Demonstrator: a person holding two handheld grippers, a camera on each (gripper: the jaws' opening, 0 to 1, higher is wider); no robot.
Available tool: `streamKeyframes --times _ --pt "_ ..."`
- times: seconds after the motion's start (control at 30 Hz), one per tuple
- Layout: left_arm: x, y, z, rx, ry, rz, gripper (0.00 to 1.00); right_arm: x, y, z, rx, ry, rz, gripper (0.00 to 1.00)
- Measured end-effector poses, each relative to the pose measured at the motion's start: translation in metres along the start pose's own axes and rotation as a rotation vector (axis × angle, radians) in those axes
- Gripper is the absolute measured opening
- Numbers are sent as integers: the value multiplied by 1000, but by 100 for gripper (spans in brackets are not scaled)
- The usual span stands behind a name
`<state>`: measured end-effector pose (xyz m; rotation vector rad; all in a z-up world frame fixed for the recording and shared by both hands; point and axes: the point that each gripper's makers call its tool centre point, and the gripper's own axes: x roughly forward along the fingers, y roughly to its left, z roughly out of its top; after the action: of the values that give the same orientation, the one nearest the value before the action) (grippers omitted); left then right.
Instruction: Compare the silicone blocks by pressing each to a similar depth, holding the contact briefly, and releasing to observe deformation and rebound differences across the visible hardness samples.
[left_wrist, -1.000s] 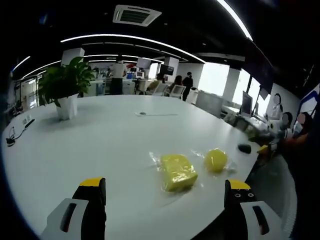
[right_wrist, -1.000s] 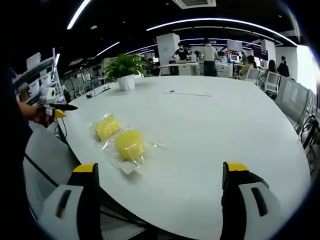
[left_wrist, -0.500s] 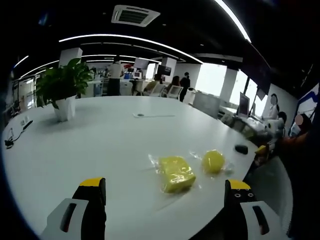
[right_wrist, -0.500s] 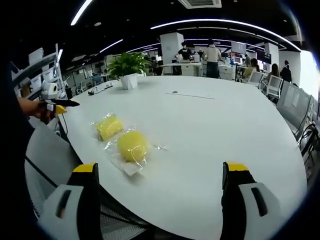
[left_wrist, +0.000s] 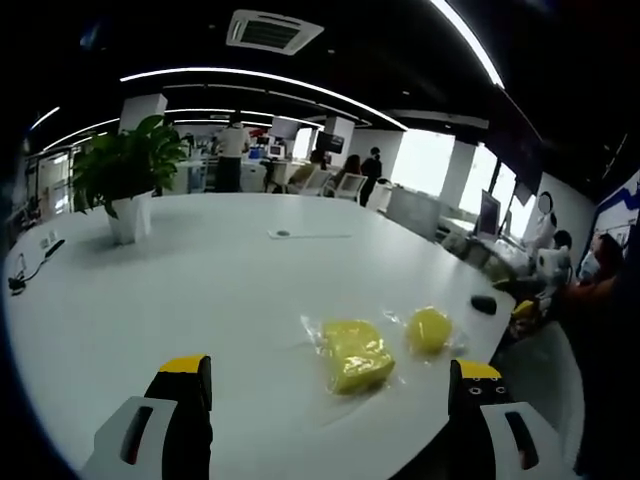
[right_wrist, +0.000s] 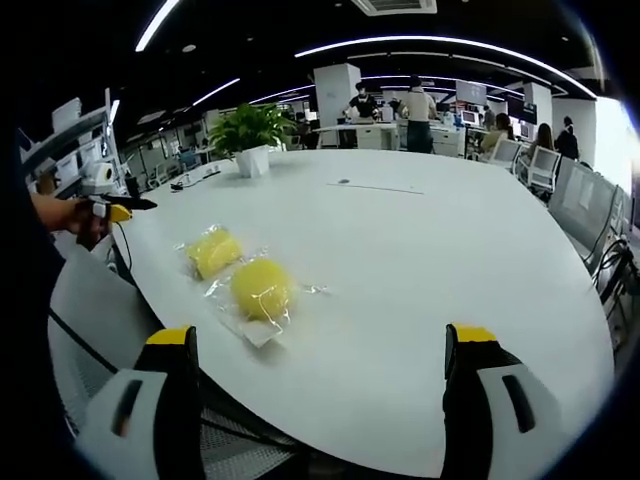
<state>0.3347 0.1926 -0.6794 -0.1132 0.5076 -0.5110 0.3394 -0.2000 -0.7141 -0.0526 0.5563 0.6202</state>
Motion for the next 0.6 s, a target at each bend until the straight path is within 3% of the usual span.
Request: streamKeyframes --times 0.6 --pt "1 6 -4 -23 6 18 100 3 -4 -3 16 -3 -10 96"
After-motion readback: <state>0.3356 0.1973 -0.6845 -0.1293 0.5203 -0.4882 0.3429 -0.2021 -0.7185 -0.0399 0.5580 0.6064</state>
